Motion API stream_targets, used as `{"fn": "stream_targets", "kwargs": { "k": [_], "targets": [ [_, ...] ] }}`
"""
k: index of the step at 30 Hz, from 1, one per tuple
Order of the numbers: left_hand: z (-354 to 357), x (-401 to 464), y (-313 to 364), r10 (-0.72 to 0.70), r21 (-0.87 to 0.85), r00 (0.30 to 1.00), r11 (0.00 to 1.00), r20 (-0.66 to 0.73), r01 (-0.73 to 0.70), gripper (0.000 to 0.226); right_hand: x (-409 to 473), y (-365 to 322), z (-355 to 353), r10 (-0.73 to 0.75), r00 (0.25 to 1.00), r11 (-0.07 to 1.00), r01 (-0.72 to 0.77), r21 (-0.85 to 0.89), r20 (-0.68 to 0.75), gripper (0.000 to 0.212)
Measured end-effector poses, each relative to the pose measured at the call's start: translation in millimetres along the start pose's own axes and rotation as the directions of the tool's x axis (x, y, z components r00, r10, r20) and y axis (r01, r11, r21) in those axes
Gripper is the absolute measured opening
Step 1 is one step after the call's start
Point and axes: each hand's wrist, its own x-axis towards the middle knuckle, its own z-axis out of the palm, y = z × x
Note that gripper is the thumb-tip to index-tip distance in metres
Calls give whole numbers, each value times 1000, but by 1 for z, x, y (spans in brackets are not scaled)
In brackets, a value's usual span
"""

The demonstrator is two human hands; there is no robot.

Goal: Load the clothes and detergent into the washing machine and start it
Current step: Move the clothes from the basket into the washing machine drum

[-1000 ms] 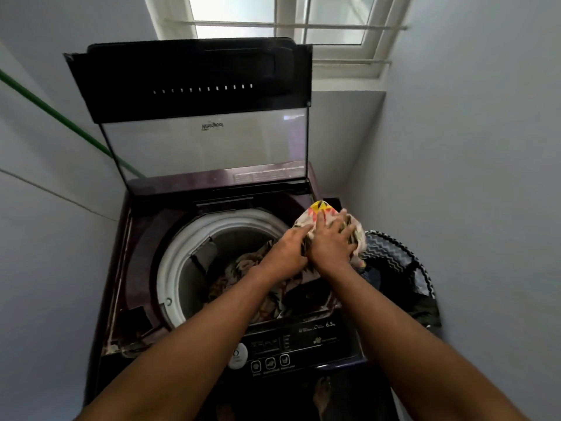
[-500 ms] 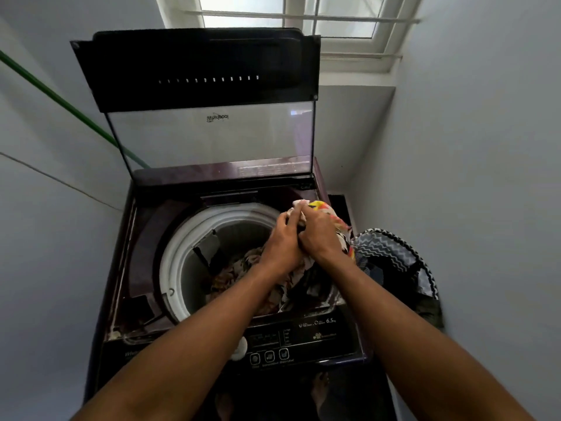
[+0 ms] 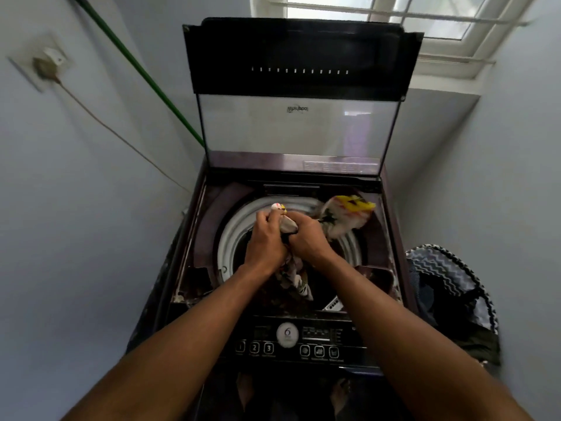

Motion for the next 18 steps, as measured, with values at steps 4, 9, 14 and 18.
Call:
{"fn": "stream_targets", "kwargs": {
  "k": [4, 9, 14, 18],
  "targets": [
    [-1, 3, -19, -78, -8, 945, 996, 317, 85, 69, 6, 21, 19, 304, 950, 919, -271, -286, 77, 54],
    [3, 5, -21, -58, -10, 936, 998, 348, 65, 45, -5, 34, 20, 289, 957, 907, -275, -319, -3, 39],
    [10, 6, -14, -9, 10, 911, 1000, 412, 5, 44, -9, 45, -1, 335, 939, 907, -344, -244, -78, 23],
    [23, 9, 8, 84, -22, 905, 996, 417, -82, 38, -20, 49, -35, 298, 921, 920, -348, -182, -251, 20]
  ]
}}
